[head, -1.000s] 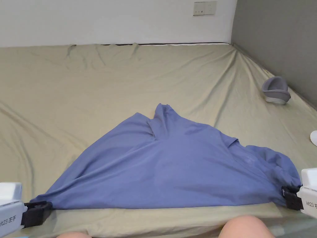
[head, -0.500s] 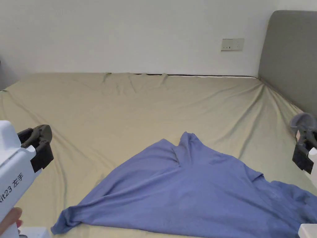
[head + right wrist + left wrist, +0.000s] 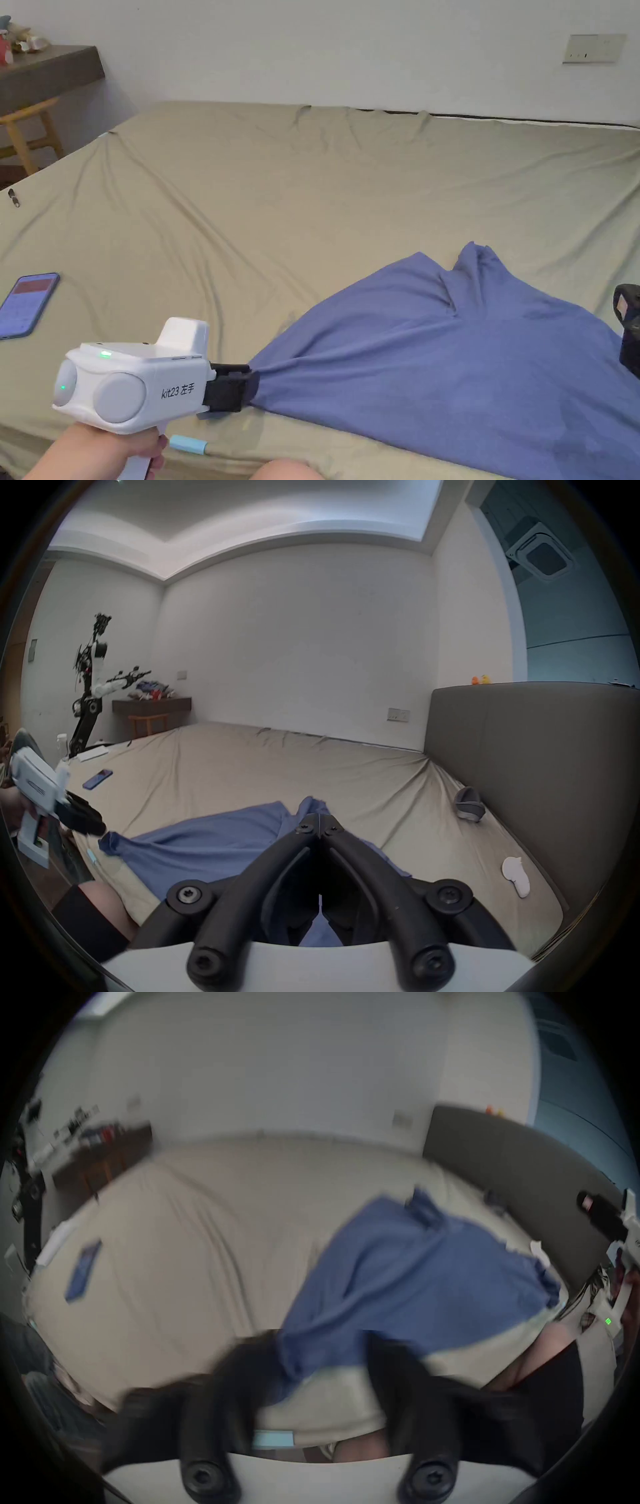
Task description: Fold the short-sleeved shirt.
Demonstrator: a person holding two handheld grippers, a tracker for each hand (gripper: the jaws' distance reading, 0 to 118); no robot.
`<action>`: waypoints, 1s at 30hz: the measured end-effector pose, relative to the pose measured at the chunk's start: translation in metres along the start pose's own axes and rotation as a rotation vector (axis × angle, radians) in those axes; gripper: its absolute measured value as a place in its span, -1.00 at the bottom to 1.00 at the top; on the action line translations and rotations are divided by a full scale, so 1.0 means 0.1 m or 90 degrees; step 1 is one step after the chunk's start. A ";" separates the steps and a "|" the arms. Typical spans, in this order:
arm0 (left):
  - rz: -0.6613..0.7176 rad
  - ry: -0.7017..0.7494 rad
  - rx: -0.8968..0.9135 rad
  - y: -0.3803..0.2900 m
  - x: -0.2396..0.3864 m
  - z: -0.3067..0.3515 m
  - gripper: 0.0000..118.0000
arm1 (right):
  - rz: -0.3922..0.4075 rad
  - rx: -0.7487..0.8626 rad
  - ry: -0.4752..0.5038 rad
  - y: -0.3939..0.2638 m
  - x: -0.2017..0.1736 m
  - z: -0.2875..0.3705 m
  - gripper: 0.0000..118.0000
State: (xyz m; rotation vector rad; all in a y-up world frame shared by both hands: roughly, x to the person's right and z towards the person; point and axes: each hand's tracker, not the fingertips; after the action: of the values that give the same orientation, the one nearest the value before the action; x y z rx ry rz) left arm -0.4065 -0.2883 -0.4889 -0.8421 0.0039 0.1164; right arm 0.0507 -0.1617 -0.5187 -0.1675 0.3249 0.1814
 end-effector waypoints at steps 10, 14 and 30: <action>-0.041 0.007 0.026 -0.15 0.05 -0.30 -0.99 | 0.032 -0.073 0.032 -0.21 -0.05 -0.39 -1.00; -0.022 -0.009 0.090 -0.15 0.11 -0.07 -1.00 | 0.044 -0.107 0.046 -0.33 0.00 -0.62 -1.00; -0.040 0.003 0.128 0.24 0.44 0.02 -1.00 | 0.014 -0.390 0.061 -0.94 1.12 -3.58 0.87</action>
State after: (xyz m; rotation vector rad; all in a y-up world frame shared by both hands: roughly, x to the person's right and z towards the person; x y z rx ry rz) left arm -0.3656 -0.2664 -0.5073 -0.6411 -0.0059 0.0530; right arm 0.0669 -0.3051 -0.8774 -0.7811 0.3599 0.2923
